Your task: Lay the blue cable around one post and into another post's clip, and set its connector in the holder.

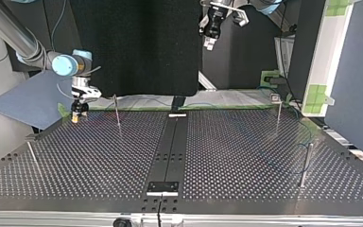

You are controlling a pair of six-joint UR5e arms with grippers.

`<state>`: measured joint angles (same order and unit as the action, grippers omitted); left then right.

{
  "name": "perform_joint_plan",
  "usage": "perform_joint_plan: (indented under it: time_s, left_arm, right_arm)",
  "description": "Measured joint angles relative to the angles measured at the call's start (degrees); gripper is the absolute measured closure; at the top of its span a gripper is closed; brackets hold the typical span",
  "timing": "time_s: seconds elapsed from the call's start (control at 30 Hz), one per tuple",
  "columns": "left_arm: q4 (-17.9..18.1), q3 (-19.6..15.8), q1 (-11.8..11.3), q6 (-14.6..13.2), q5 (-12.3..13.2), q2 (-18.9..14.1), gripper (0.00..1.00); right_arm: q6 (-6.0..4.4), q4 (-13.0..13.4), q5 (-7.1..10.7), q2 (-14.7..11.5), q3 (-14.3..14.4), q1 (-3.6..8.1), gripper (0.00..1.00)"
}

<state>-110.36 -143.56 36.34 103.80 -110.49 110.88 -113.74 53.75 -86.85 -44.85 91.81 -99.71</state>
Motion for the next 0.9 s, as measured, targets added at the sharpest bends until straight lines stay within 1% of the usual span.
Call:
perform_joint_plan:
  time_s: [0.2,0.3,0.4,0.53,0.63,0.9]
  left_arm:
    - [-0.8,0.0,-0.2,0.2,0.1,0.0,0.02]
    - [-1.3,0.0,-0.2,0.2,0.2,0.0,0.02]
    - [-1.7,0.0,-0.2,0.3,0.2,0.0,0.02]
    - [-2.2,0.0,-0.2,0.3,0.3,0.0,0.02]
    - [-2.4,0.0,-0.2,0.3,0.3,0.0,0.02]
    - [-3.1,0.0,-0.2,0.3,0.7,0.1,0.02]
  right_arm:
    - [0.08,-2.8,-2.62,-2.8,0.0,-2.80,1.00]
    - [0.33,-4.2,-3.12,-4.2,0.0,-4.10,1.00]
    - [0.82,-5.6,-3.28,-5.6,0.0,-4.81,1.00]
    - [1.73,-7.5,-3.62,-7.5,0.0,-4.81,1.00]
    - [2.73,-8.9,-4.37,-8.9,0.0,-4.48,1.00]
    - [6.06,-12.5,-6.47,-12.5,0.0,-3.37,1.00]
